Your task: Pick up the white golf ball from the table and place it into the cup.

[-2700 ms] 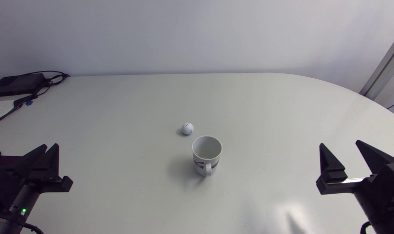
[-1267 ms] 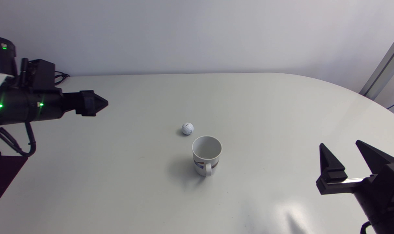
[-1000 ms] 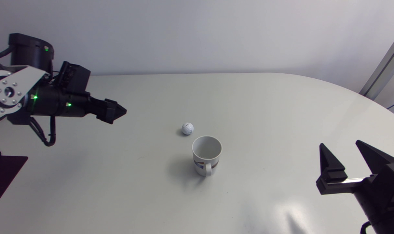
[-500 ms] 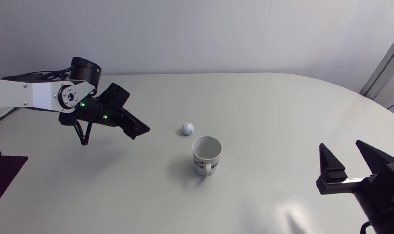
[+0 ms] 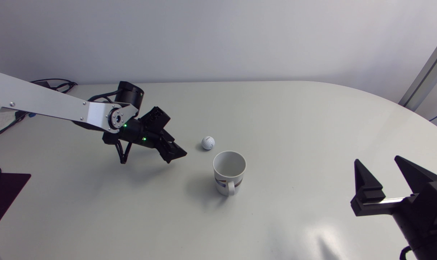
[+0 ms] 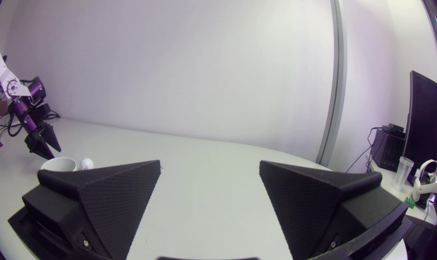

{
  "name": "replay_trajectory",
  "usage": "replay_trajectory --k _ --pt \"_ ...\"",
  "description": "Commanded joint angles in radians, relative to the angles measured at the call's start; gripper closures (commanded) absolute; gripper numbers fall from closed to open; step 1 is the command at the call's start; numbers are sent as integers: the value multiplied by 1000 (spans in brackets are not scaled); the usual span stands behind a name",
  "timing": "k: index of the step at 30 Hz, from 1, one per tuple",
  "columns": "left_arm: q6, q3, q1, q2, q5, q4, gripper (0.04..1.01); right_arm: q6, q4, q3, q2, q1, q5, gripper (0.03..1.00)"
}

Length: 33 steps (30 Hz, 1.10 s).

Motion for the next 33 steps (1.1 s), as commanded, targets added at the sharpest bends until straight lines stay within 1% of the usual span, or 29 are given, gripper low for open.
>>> replay_trajectory --k 1,5,10,16,23,31,33 --pt "29 53 -20 46 22 26 52 18 -18 -38 -6 -5 -4 72" --pt "29 101 -29 87 49 29 52 18 -18 -36 -7 -5 -4 72" --pt "24 174 -45 155 54 29 52 18 -18 -36 -7 -5 -4 72" --pt "21 233 -68 204 55 18 52 18 -18 -36 -6 -5 -4 72" --pt "22 294 -86 227 55 -25 54 18 -18 -36 -7 -5 -4 72" --pt "26 363 -121 270 52 -91 54 18 -18 -36 -7 -5 -4 72" --pt "26 378 -129 279 45 -106 54 17 -18 -36 -7 -5 -4 72"
